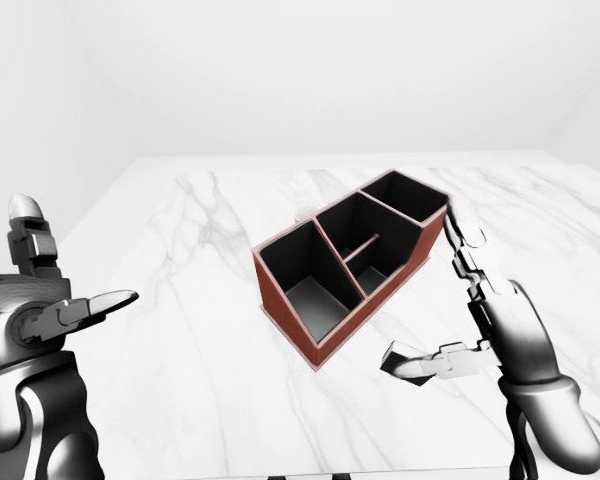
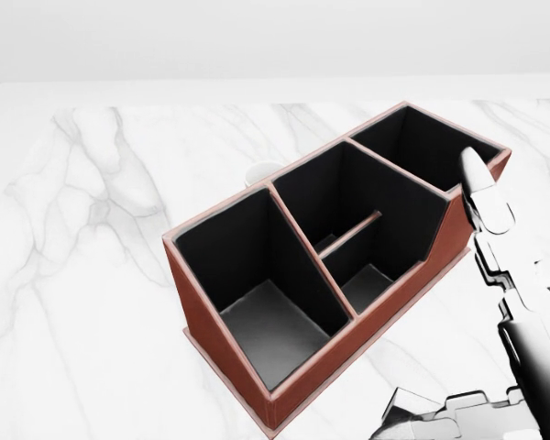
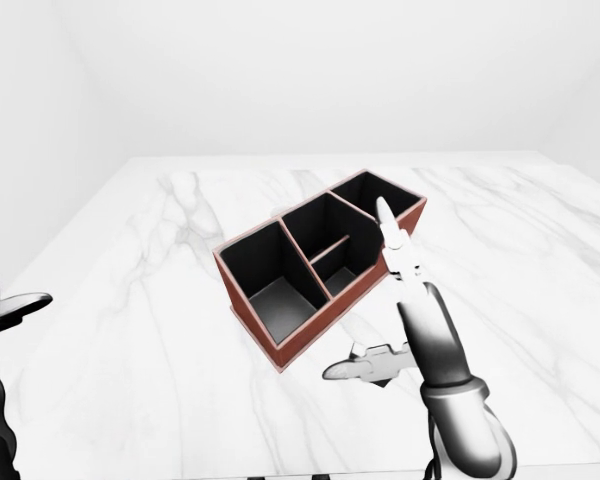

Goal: Pick up the book and place it in the left compartment of the caddy.

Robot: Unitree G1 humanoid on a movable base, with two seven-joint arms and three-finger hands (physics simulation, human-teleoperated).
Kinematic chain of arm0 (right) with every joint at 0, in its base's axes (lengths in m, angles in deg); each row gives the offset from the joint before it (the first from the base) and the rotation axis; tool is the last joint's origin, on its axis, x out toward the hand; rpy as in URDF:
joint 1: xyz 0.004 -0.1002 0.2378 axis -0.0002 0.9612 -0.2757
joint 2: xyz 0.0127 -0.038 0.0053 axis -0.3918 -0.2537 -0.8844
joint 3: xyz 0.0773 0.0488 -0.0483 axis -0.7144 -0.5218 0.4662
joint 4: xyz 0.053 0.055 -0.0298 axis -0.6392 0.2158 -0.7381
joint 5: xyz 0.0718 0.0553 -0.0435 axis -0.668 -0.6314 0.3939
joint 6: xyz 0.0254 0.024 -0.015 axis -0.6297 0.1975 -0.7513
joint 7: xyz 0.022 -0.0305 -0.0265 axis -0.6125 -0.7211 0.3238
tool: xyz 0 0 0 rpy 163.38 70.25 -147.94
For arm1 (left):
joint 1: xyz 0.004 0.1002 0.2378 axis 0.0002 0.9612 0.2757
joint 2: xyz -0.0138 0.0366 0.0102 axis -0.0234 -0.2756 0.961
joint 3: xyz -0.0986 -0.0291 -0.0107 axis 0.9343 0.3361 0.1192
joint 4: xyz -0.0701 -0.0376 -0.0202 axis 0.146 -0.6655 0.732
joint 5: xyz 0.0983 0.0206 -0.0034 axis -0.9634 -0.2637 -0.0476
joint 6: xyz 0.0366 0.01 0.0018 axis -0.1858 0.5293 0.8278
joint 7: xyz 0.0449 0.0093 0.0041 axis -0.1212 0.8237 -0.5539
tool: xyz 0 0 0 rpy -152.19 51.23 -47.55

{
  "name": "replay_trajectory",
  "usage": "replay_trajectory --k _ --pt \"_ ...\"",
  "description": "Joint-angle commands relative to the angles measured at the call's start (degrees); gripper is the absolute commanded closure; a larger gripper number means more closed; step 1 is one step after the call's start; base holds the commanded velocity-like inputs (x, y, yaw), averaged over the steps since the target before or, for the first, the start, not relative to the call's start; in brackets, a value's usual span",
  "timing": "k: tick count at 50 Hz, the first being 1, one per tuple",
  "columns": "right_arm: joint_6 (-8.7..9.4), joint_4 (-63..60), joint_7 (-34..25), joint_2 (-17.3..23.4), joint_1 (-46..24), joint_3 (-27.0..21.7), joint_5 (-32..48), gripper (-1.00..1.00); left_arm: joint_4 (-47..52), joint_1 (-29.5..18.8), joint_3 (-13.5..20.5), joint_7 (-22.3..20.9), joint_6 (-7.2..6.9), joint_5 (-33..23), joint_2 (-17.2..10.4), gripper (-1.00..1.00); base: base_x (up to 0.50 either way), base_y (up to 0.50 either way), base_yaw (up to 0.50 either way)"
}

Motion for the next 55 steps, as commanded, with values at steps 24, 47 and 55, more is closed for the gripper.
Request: replay_trajectory --k 24,47,55 --pt "0.00 0.68 -12.81 -1.73 3.29 -5.48 17.86 -1.00 -0.32 -0.14 0.22 0.47 0.00 0.30 -0.14 -1.00 0.00 0.00 0.00" --pt "0.00 2.57 -17.11 -2.39 3.51 -5.61 24.88 -1.00 -0.60 -0.28 -0.50 0.60 0.00 -0.47 0.05 -1.00 0.00 0.00 0.00" --pt "0.00 2.72 -17.11 -2.14 3.07 -5.75 26.42 -1.00 -1.03 -0.40 -1.05 0.56 0.00 -0.96 0.20 -1.00 0.00 0.00 0.00"
